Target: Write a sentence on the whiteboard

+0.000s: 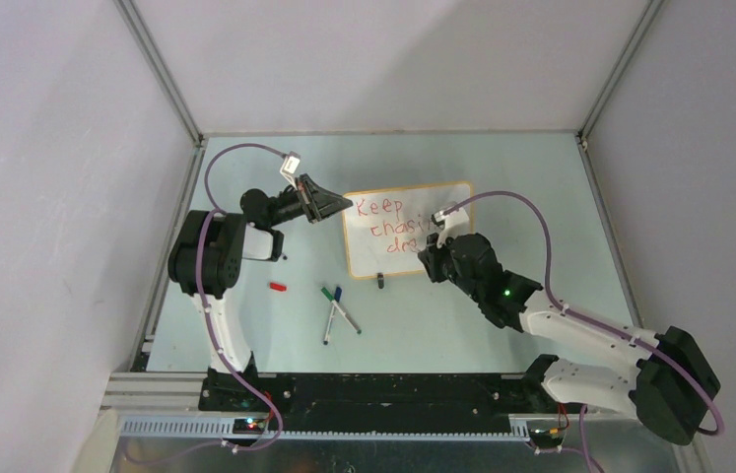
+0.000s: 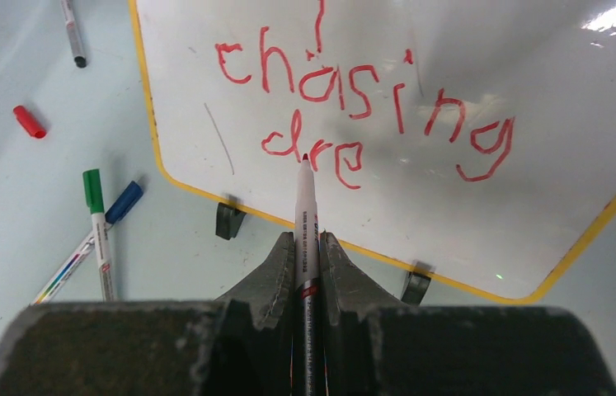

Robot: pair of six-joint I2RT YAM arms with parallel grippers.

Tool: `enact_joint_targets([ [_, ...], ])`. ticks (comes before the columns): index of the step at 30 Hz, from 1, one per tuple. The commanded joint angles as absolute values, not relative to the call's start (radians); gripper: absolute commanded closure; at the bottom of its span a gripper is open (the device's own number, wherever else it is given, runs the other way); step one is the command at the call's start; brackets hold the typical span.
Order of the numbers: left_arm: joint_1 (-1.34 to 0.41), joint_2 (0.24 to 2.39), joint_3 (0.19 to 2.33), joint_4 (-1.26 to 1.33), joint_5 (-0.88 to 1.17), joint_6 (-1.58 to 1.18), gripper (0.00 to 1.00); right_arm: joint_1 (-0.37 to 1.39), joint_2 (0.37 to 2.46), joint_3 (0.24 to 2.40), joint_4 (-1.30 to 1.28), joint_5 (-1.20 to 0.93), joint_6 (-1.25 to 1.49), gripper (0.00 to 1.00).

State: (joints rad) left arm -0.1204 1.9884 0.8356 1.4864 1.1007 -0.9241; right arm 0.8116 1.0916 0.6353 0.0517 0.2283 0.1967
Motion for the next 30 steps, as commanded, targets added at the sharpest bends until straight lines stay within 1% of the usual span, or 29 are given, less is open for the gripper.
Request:
enact_joint_targets([
  [1, -0.132, 1.96, 0.83, 1.537, 1.145, -0.853, 1.0, 0.813, 1.11, 0.631, 0.117, 0.292, 0.188, 1.0],
  [21, -0.131, 1.954, 0.824, 1.537, 1.144, -0.85, 1.0, 0.81, 1.122, 0.63, 0.105, 0.353, 0.216, 1.0],
  [25, -0.132, 1.955, 0.825, 1.537, 1.145, -0.85, 1.0, 0.806, 1.122, 0.63, 0.116, 0.399, 0.25, 1.0],
  [30, -0.131, 1.954, 0.824, 1.537, 1.145, -0.849, 1.0, 0.816, 1.113, 0.63, 0.123, 0.307, 0.199, 1.0],
])
